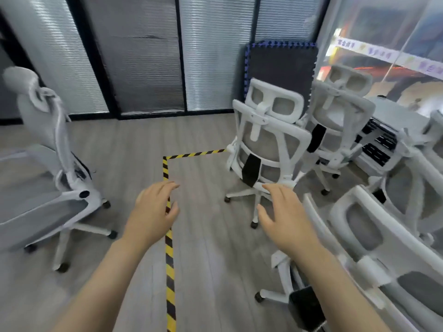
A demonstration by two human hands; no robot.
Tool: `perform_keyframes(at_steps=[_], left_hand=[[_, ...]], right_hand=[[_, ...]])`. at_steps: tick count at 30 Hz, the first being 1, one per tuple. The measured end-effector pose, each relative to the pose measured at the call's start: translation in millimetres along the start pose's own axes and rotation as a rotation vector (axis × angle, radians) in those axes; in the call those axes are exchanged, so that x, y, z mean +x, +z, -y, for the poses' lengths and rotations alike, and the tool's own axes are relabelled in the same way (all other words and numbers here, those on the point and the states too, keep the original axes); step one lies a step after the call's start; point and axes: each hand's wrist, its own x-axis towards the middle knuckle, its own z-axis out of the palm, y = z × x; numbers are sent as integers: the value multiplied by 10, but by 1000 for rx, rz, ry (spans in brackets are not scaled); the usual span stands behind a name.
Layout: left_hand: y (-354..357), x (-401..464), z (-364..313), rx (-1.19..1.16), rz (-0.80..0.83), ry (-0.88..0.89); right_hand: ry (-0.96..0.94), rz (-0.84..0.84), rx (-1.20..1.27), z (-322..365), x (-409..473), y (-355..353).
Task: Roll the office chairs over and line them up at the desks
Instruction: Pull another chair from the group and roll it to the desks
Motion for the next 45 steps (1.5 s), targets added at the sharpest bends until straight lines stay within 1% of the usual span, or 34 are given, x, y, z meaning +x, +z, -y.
perform_keyframes(at_steps=[6,9,11,16,18,21,24,26,33,45], left_hand=[[-630,-450,1297,5,-36,-221],[-888,-706,1832,-8,-47,-360],[-1030,-874,2169,-6,-62,-406],[-1277,-1172,2807,-27,-140,-538],[-1331,-1203,3007,-47,-150,-598],[-1371,-1146,3317,-57,-179,-638],[-1399,-913,3605,-69,-187,-727],[-1391,-672,3831,-66,-217,-741],[-1432,548,4505,-39,-262,-733],[-1399,2384,5694,-134,-271,-645]], right_hand=[[-76,95,95,1070,433,843],[-134,172,140,1604,587,1218],[-180,219,148,1923,698,1444],[-277,322,190,2596,1019,1917],[-298,360,200,2781,1190,2110],[-312,396,221,2998,1497,2408],[-341,409,226,3181,1887,2688],[-353,422,224,3300,2209,2860],[-404,435,214,3712,3558,3323],[-432,421,167,4262,5382,4016]])
